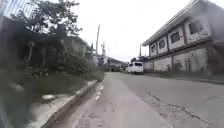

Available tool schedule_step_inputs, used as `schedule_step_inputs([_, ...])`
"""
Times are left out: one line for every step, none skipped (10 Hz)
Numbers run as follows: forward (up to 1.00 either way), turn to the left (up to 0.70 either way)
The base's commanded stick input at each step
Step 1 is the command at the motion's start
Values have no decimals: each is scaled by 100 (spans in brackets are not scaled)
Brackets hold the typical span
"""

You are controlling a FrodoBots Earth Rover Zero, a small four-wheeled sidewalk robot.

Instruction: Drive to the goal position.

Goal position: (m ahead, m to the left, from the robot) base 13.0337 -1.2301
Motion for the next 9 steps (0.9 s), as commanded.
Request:
schedule_step_inputs([70,0])
schedule_step_inputs([70,0])
schedule_step_inputs([70,0])
schedule_step_inputs([70,0])
schedule_step_inputs([70,0])
schedule_step_inputs([70,0])
schedule_step_inputs([70,0])
schedule_step_inputs([70,0])
schedule_step_inputs([70,0])
